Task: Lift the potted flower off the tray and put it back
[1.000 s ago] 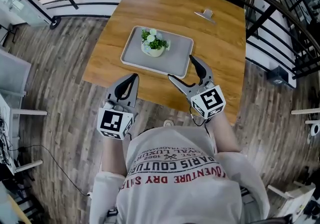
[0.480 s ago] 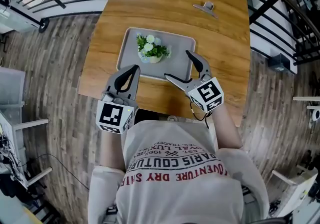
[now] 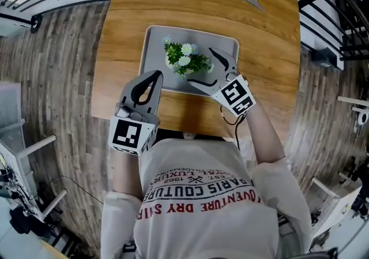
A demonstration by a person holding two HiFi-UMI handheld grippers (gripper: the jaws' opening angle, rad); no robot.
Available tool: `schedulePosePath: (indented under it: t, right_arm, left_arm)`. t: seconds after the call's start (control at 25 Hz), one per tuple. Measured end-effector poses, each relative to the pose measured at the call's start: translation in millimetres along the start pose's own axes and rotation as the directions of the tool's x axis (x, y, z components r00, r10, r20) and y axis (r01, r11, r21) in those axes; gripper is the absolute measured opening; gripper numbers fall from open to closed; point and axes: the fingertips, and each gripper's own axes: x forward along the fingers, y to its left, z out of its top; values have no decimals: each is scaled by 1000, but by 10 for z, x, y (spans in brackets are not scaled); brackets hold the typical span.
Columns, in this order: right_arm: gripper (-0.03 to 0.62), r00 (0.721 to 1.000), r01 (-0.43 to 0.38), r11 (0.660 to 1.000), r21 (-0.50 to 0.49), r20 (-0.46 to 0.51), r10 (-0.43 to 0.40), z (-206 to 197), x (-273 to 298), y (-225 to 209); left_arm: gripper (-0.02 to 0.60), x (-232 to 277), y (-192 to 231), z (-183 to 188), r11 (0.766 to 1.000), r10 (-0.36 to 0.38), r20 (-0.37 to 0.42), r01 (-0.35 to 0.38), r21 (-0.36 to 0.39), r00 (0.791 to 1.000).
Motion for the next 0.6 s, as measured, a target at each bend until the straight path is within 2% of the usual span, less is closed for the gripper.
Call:
schedulePosePath:
  t: [0.24,0.36,0.6]
  right_arm:
    - [474,992,-55,998,-26,-114,52,-326,383,-37]
    - [474,985,-79,996,-35,-154,73,-480,533,-36]
    - [482,982,-97,995,11,-162,97,-598,771,-12]
  left_arm:
    - [12,69,120,-299,996,11,-54,-16,-89,998]
    - [12,119,151,-430,994,13,-70,-20,-108,997]
    - [12,247,206,-509,990,18,-65,-27,-141,998]
